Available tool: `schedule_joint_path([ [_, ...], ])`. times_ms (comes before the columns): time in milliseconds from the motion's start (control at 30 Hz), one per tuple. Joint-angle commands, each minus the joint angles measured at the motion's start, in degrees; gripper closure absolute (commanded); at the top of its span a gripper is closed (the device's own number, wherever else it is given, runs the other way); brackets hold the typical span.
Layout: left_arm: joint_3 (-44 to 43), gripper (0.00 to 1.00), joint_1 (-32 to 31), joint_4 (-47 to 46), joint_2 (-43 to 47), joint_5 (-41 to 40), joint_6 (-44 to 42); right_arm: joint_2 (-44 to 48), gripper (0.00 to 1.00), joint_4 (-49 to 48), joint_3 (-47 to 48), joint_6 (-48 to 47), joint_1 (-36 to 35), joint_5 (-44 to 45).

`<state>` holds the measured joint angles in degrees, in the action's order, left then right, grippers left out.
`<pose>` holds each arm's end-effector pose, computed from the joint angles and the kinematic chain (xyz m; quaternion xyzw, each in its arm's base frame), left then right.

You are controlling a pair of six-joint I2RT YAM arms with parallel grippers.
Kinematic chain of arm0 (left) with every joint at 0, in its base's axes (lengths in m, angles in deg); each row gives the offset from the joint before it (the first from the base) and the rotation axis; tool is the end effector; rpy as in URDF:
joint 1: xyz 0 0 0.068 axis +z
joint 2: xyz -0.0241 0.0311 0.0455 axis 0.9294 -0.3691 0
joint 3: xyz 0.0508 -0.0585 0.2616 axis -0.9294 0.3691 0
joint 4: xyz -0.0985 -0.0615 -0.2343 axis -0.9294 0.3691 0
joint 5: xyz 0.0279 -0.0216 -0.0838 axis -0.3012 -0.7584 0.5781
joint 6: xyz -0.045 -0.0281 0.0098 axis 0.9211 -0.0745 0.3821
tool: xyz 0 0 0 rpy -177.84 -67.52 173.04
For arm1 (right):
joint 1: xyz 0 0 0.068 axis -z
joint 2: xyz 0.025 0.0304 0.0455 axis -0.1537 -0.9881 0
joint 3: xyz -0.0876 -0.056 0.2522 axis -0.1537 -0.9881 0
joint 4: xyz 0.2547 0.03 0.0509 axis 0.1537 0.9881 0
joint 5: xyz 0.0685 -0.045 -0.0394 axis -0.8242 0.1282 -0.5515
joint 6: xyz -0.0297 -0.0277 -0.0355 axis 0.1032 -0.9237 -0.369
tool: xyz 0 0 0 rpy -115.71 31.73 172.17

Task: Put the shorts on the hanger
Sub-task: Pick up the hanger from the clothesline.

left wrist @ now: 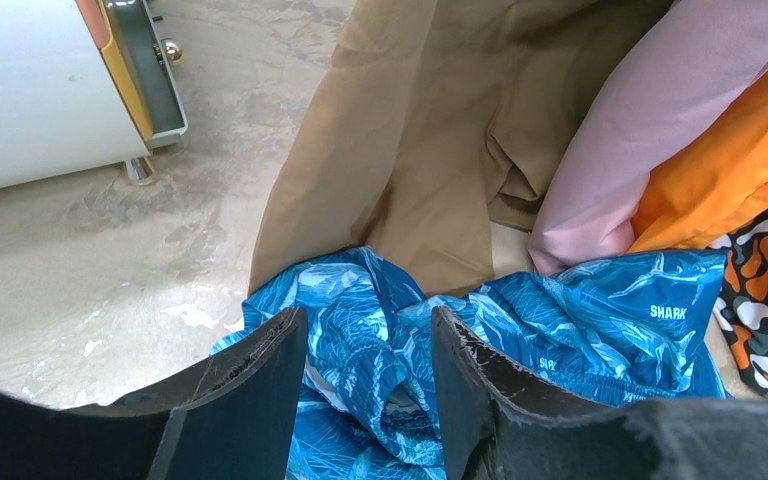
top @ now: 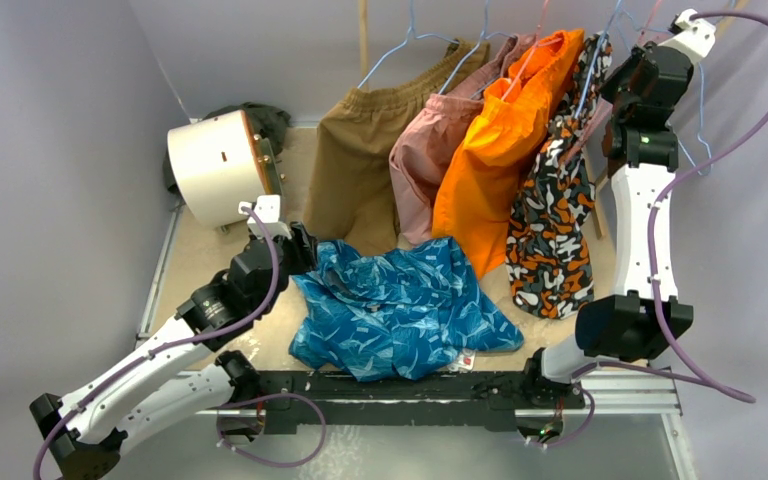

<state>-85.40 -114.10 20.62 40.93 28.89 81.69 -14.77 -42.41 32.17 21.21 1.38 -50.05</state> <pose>0.1282 -0.1037 0.3164 -0.0523 0.7986 -0.1526 0.5799 0.3311 -0.0683 0.5059 0.2573 0.6371 -0.0247 0.7261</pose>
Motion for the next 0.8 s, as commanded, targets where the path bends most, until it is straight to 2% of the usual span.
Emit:
schedule_joint_path([
  [0, -2.3, 0.52, 0.3, -2.0, 0.6, -0.1, 0.8, 2.1, 1.0, -3.3, 1.8, -2.1, 0.5, -0.6],
  [433, -2.3, 0.52, 0.5, -2.0, 0.4, 0.0, 0.7, 7.0, 1.0, -12.3, -4.3, -5.6, 0.5, -3.1],
  [767, -2.3, 0.52, 0.6, -2.1, 0.2, 0.3, 0.9, 13.1, 1.0, -13.8, -10.4, -4.9, 0.5, -4.9],
])
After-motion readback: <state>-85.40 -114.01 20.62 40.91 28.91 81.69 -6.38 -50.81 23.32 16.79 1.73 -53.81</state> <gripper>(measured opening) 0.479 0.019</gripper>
